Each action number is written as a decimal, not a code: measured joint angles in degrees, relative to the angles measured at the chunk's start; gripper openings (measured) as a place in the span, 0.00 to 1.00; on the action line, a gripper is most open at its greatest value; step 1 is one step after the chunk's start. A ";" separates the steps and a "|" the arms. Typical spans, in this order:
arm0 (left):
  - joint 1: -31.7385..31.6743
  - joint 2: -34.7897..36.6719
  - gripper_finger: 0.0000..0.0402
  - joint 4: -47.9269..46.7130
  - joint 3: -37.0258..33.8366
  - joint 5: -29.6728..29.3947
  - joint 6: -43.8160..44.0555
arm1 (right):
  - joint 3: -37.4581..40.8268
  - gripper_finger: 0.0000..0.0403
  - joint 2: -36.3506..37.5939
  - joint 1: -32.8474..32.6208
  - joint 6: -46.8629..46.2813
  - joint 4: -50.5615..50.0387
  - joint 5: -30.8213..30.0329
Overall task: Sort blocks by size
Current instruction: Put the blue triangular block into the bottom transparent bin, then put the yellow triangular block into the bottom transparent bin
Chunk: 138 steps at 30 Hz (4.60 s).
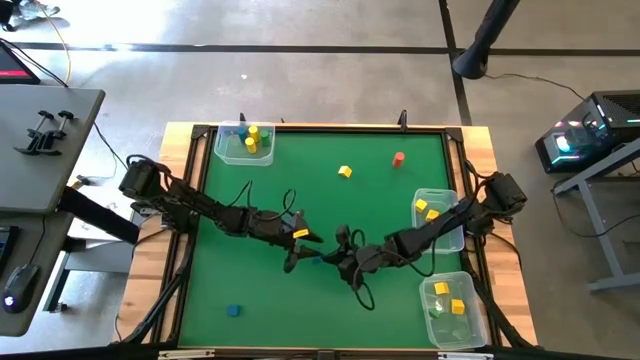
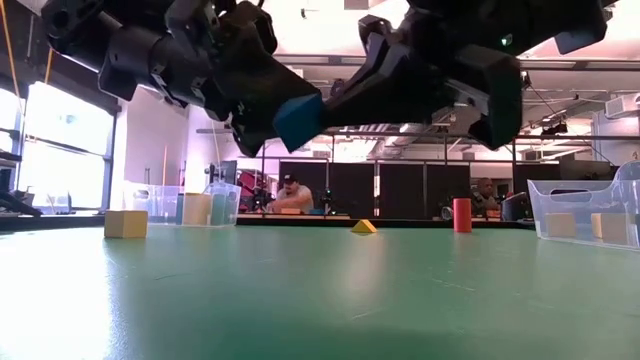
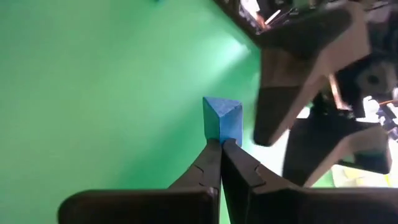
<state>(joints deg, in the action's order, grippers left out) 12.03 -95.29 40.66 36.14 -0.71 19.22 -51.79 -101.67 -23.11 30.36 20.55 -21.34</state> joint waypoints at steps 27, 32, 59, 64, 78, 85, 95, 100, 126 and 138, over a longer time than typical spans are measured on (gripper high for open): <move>0.83 0.46 0.45 -11.90 -0.15 -1.51 -2.91 | -0.02 0.00 15.01 -8.05 -20.92 -34.95 -10.28; 0.86 0.46 0.45 -11.60 -0.15 -1.58 -4.25 | -0.02 0.00 25.13 -15.76 -43.42 -49.29 -0.58; 0.88 0.46 0.45 -9.04 -0.15 -3.43 -6.38 | 0.15 0.00 24.75 -44.38 -131.05 -76.81 15.63; 0.88 0.46 0.45 -9.05 -0.15 -3.63 -6.41 | 0.15 0.00 24.13 -44.00 -133.26 -76.81 15.12; 0.88 0.46 0.45 -9.07 -0.15 -3.68 -6.95 | 0.13 0.22 24.16 -44.01 -138.33 -76.47 17.34; 0.86 0.46 0.45 -8.91 -0.15 -4.92 -6.99 | 0.13 0.41 26.72 -43.59 -137.95 -72.97 17.15; 0.83 0.46 0.45 -3.01 -0.20 -4.95 -9.40 | 0.00 0.42 31.39 -33.54 -107.33 -59.34 4.57; 0.99 0.48 0.45 0.93 -0.20 -6.09 -11.81 | 0.02 0.42 31.22 -25.17 -84.10 -57.87 -6.91; 12.04 16.50 0.45 -20.59 -0.17 -31.75 -10.35 | 0.16 0.46 6.32 24.34 -27.95 -24.86 3.90; 13.23 12.07 0.45 -22.86 -0.15 -32.00 -3.54 | 0.17 0.61 -1.56 43.65 -28.40 -9.99 15.57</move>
<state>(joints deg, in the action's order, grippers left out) 25.26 -83.22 17.80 35.99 -32.71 15.68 -51.62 -103.23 20.54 1.96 10.56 -5.76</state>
